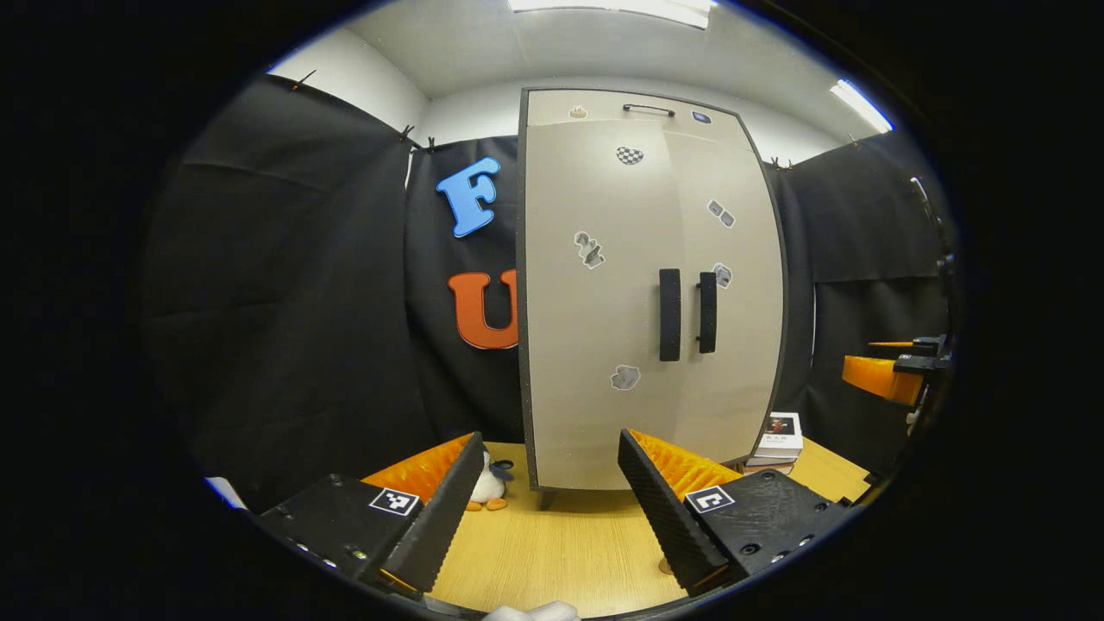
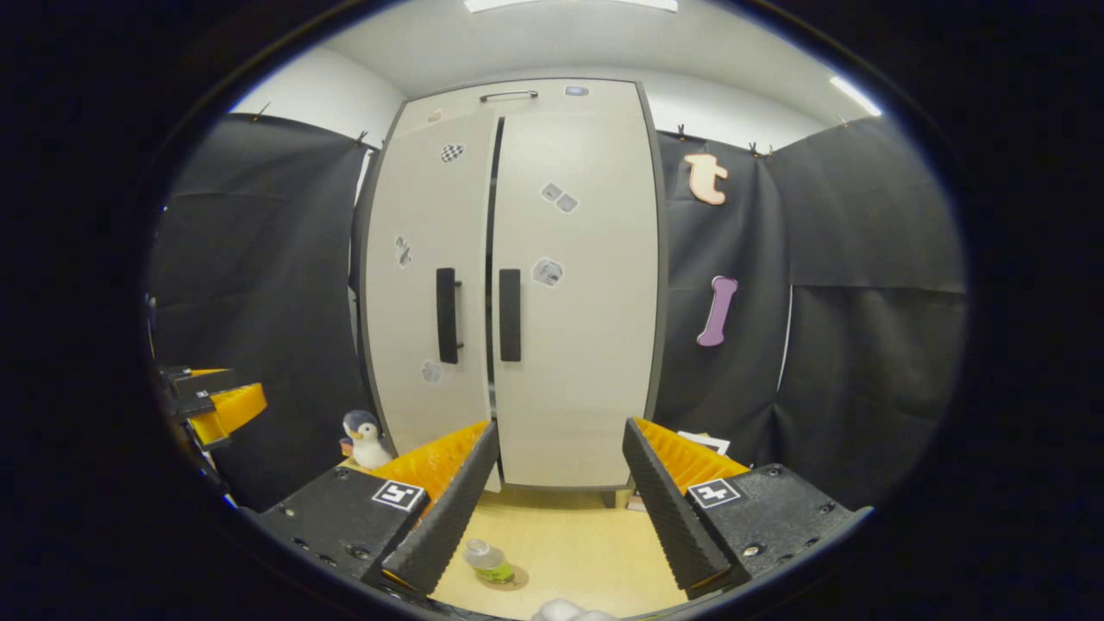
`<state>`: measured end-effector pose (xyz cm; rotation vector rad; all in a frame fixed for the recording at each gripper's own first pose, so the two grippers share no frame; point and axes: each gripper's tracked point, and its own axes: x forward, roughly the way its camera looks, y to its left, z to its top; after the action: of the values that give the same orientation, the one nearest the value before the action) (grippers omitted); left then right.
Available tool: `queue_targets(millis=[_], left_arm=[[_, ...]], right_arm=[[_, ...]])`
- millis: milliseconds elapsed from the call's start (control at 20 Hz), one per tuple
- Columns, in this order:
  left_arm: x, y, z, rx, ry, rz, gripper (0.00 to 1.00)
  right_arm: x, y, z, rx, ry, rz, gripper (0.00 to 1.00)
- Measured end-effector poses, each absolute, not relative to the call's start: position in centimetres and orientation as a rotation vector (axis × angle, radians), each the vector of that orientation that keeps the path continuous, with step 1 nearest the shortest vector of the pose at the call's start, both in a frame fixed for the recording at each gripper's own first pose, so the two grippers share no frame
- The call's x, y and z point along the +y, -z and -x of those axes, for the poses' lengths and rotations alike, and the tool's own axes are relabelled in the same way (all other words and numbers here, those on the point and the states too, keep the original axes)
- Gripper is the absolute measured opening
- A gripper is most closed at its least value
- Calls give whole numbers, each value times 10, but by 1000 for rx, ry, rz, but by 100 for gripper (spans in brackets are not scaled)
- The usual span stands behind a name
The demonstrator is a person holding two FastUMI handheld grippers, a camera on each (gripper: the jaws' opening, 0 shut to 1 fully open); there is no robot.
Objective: Grasp the bottle in the cabinet with the left hand and place it on the coaster, then close the right door with the right hand and the left door with the left hand.
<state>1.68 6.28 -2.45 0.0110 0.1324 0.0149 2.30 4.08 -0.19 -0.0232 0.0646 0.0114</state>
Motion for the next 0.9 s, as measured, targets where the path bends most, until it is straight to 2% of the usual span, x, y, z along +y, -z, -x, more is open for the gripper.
queue_targets(millis=[700, 750, 900], left_arm=[[52, 23, -15, 131, -12, -20, 96], [52, 23, -16, 130, -15, -21, 96], [49, 24, -16, 135, -18, -15, 96]], right_arm=[[34, 4, -20, 66, -22, 29, 96], [34, 4, -20, 67, -23, 26, 94], [30, 6, -19, 71, -20, 21, 96]])
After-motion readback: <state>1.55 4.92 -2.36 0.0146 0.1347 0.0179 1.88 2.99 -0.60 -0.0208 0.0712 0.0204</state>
